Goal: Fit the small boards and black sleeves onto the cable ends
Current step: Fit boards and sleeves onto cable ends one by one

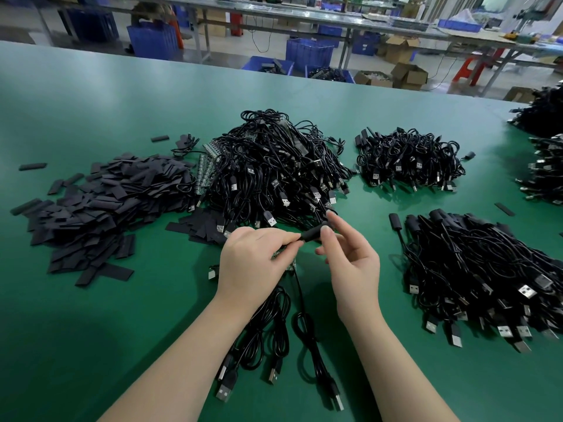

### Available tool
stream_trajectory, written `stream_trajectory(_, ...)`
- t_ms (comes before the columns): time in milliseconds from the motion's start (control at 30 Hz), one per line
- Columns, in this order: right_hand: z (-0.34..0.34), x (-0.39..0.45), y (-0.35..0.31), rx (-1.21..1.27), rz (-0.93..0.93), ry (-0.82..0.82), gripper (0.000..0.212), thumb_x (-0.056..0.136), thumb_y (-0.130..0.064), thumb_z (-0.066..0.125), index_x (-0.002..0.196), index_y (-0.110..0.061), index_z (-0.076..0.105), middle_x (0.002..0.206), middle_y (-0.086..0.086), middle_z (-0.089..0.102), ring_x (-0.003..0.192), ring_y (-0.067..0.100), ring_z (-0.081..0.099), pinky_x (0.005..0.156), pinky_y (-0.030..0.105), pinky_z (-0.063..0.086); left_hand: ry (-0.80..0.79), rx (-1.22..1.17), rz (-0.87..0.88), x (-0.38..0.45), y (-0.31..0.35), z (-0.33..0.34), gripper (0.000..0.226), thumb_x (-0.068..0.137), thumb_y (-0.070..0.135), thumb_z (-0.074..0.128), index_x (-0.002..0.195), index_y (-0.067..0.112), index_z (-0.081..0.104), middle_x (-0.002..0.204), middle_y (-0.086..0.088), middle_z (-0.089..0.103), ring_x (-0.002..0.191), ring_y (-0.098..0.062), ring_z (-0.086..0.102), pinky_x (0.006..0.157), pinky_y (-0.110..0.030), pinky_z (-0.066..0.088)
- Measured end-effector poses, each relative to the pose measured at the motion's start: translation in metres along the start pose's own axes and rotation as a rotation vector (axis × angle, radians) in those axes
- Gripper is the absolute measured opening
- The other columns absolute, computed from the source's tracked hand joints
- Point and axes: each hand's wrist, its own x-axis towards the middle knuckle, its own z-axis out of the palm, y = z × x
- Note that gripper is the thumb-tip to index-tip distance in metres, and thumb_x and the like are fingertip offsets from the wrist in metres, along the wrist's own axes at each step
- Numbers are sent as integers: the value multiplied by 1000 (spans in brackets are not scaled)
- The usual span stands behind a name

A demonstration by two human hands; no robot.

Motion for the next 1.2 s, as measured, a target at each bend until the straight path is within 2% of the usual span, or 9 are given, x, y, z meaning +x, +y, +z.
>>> stream_trajectory(167,-6,3,-3,29,25,-35,22,90,-19,70,96,-39,78,80,-6,74,69,6,65,66,14,50,-29,-27,5,0,-1,1,12,83,22,73,90,15,79,82,8,75,78,-10,69,76,-26,44)
stream_trajectory(400,-7,3,-1,-16,0,-43,30,87,-8,72,91,-37,78,74,-6,73,71,5,68,70,14,52,-47,-68,-9,-1,0,0,15,82,22,72,92,13,79,81,7,75,76,-10,66,81,-18,39)
stream_trajectory(567,-4,0,2,-55,-61,13,36,87,-13,75,105,-44,71,83,-2,76,77,7,68,78,20,56,-51,-57,-27,0,1,0,14,82,22,72,92,14,79,82,7,75,78,-8,67,82,-14,36)
stream_trajectory(767,-4,-1,3,-144,-128,83,32,88,-11,73,104,-39,72,86,-13,76,77,2,66,75,16,53,-49,-65,-43,0,1,1,13,83,21,73,93,14,79,84,7,75,81,-9,68,84,-17,41)
stream_trajectory(867,-3,-1,4,-162,-134,87,32,88,-10,72,103,-38,72,83,-18,75,74,-2,62,71,13,50,-71,-119,-93,-1,1,1,14,86,16,73,98,15,77,91,7,74,88,-8,67,84,-30,53)
stream_trajectory(967,-3,0,5,-155,-128,102,32,89,-12,72,101,-41,72,82,-11,75,76,2,62,71,14,51,-79,-151,-98,-1,0,1,15,87,16,71,101,13,76,93,5,73,88,-11,67,80,-38,55)
stream_trajectory(1033,-4,0,5,-162,-134,105,32,89,-13,72,100,-43,72,81,-14,75,77,3,63,71,14,51,-62,-158,-101,0,0,1,15,87,15,71,100,12,76,91,4,73,86,-13,66,77,-40,55)
stream_trajectory(1100,-3,0,6,-174,-137,95,31,89,-14,72,100,-43,72,80,-7,75,74,5,61,69,15,50,-54,-164,-108,0,0,1,13,87,15,72,99,12,76,88,5,72,81,-12,64,74,-39,54)
stream_trajectory(1200,-2,-1,7,-175,-142,97,28,91,-16,71,102,-42,72,93,7,72,71,26,62,68,15,49,-52,-153,-91,1,0,1,12,86,15,72,97,12,76,78,15,62,68,1,51,68,-30,51)
